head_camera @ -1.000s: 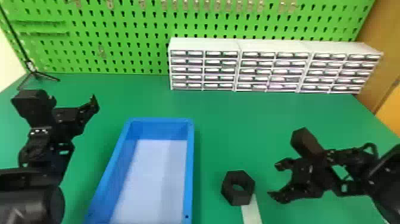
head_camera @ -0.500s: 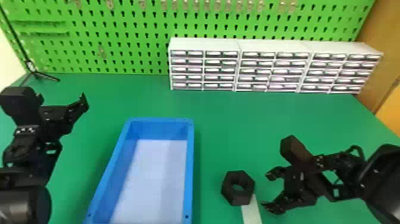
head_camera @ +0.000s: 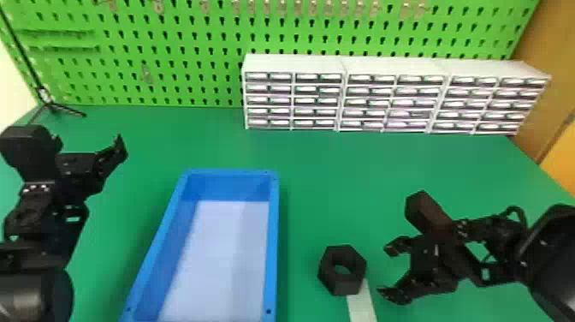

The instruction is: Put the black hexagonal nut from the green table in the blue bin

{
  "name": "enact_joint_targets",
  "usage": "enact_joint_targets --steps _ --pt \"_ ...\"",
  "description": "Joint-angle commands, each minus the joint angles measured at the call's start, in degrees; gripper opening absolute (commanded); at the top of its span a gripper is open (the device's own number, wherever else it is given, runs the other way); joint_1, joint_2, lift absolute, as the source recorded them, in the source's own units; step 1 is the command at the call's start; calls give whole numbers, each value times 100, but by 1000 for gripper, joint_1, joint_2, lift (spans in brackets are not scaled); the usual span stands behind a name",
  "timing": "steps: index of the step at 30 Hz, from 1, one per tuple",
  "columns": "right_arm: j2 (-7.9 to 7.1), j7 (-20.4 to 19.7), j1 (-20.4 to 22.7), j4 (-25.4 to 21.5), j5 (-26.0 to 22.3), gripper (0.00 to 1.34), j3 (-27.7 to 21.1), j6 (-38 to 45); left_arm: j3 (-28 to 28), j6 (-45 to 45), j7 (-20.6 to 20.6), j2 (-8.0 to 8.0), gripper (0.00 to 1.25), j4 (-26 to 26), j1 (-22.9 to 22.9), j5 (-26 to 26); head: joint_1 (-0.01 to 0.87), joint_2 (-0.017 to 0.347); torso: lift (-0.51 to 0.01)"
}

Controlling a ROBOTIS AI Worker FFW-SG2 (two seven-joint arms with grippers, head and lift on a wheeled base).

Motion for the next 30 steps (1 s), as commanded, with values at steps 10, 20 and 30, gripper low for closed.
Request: enact_joint_targets --steps 10,20,30 --pt "-18 0 -37 0 23 988 -8 57 -9 9 0 -1 1071 0 -18 -9 683 28 -96" --pt "-18 0 -90 0 32 986 27 84 -26 18 0 -1 1071 0 -18 -27 683 28 -96" --pt "26 0 -108 -26 32 986 36 84 -26 18 0 -1 1071 0 -26 -18 683 28 -96"
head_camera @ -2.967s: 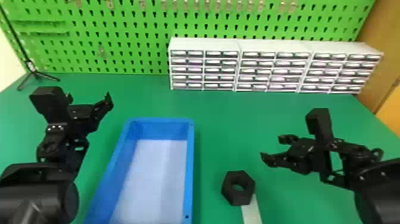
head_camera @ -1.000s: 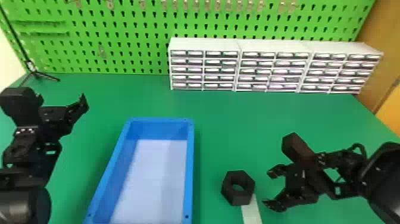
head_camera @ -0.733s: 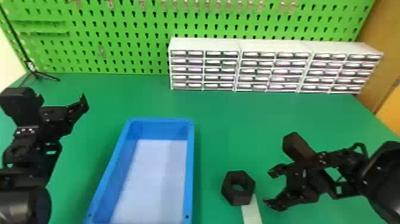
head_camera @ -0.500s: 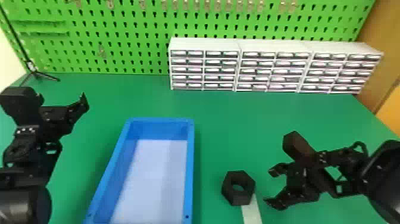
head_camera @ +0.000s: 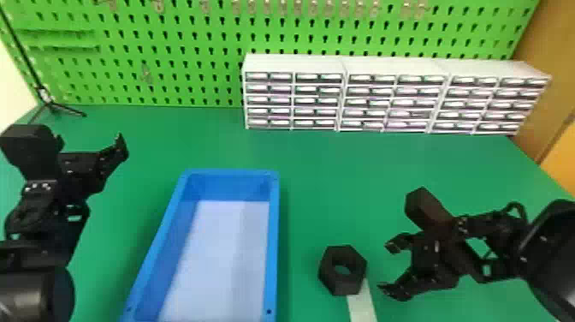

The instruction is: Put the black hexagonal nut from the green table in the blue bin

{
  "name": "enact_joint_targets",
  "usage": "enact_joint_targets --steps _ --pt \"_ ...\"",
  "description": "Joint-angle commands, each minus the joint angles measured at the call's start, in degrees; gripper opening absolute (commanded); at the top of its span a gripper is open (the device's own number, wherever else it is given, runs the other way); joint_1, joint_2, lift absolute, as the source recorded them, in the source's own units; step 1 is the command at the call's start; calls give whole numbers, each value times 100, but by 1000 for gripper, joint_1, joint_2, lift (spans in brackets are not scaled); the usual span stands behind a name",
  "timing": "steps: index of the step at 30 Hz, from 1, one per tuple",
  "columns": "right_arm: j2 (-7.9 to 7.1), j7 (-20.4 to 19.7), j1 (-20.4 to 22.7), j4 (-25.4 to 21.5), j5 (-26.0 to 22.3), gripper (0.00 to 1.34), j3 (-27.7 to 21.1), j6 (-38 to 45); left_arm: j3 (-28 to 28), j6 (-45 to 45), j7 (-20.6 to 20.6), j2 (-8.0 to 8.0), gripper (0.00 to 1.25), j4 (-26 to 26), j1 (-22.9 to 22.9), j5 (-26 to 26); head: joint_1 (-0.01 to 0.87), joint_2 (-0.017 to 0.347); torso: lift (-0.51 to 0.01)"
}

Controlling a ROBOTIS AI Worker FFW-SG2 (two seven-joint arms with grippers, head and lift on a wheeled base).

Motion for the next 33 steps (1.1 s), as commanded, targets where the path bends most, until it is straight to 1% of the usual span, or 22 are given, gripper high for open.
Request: enact_joint_targets --steps 1,6,11,19,29,33 --pt "32 0 -9 -24 0 986 0 0 -1 -1 0 0 1071 0 6 8 683 28 -96" --pt "50 0 -62 -85 79 988 88 9 -1 8 0 0 1071 0 -3 8 683 28 -96" --pt "76 0 -229 -200 229 988 273 88 -1 8 0 0 1071 0 6 8 683 28 -96" --pt "76 0 -703 -217 299 989 835 149 -19 8 0 0 1071 0 -29 25 683 28 -96" --pt "191 9 -1257 -217 492 988 1530 202 -159 8 0 0 1071 88 -152 25 683 28 -96" --pt "226 18 -1371 -217 607 989 1776 220 -194 -1 0 0 1071 106 -170 34 683 28 -96"
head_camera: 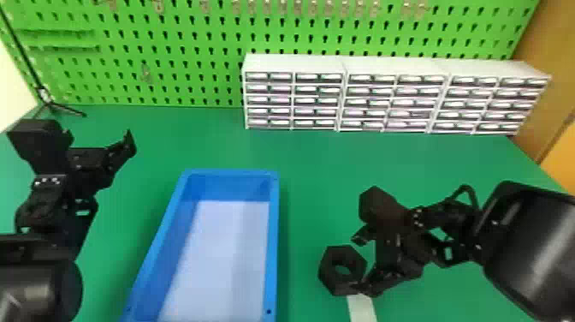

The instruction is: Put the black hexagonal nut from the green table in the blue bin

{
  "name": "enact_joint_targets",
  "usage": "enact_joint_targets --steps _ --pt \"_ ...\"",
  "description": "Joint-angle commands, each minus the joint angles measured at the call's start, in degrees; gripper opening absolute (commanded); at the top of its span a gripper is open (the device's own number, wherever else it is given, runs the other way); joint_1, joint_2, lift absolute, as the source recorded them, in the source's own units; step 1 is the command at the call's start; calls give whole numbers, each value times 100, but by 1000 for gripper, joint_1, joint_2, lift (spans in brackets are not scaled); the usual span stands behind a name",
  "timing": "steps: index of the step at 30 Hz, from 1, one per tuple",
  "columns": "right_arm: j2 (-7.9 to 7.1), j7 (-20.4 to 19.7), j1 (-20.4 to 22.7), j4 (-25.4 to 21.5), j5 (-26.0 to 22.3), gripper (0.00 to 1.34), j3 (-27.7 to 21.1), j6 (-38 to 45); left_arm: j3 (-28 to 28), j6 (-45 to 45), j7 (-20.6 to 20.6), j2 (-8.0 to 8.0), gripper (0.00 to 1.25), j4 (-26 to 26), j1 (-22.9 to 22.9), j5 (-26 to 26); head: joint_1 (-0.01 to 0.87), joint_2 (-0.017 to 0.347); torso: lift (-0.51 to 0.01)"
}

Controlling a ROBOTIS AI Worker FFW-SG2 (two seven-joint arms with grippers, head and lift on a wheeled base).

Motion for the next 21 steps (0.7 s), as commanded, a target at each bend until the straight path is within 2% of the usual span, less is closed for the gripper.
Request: enact_joint_targets --steps 1,7,12,21 --pt "33 6 -137 0 118 989 279 37 -45 -6 0 0 1071 27 -33 8 683 28 -96" --pt "68 137 -269 70 355 989 481 134 -124 -15 0 0 1071 80 -103 8 683 28 -96" --pt "191 348 -365 158 672 986 613 195 -186 -68 0 0 1071 115 -147 16 683 28 -96" --pt "279 375 -550 281 663 986 965 186 -247 -121 0 0 1071 185 -200 34 683 28 -96"
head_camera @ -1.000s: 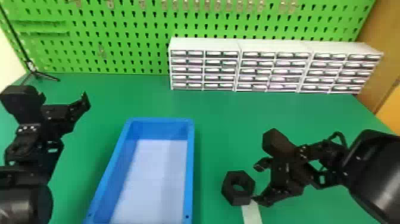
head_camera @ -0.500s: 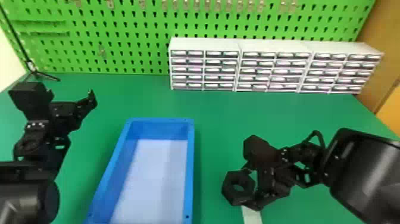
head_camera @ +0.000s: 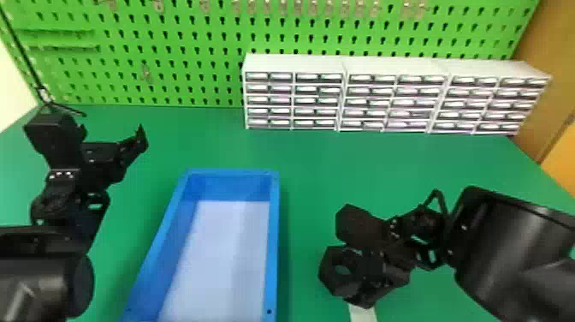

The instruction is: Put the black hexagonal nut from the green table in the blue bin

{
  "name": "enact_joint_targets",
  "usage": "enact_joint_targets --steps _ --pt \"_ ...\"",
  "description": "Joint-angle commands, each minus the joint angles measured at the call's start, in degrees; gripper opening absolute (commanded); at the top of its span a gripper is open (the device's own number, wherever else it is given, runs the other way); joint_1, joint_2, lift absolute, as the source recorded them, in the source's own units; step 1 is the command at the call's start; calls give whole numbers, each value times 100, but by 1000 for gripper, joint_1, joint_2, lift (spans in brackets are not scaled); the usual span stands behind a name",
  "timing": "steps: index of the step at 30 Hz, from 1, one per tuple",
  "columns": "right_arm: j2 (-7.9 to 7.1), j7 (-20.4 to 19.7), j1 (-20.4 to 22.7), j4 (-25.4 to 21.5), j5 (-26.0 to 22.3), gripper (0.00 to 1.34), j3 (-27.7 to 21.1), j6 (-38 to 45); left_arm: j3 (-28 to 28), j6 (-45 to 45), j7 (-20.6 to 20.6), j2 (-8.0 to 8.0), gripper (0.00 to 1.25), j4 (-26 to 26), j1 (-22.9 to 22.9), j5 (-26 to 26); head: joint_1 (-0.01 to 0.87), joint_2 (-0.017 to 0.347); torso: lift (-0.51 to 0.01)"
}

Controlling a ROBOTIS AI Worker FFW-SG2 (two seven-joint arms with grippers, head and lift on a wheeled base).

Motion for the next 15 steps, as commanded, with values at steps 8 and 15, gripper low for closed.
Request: enact_joint_targets --steps 8,15 --pt "57 -1 -70 211 -154 985 212 -33 -25 -40 0 0 1071 49 -34 7 683 28 -96" --pt "171 -10 -70 352 -181 983 291 -95 -43 -67 0 0 1071 93 -51 7 683 28 -96"
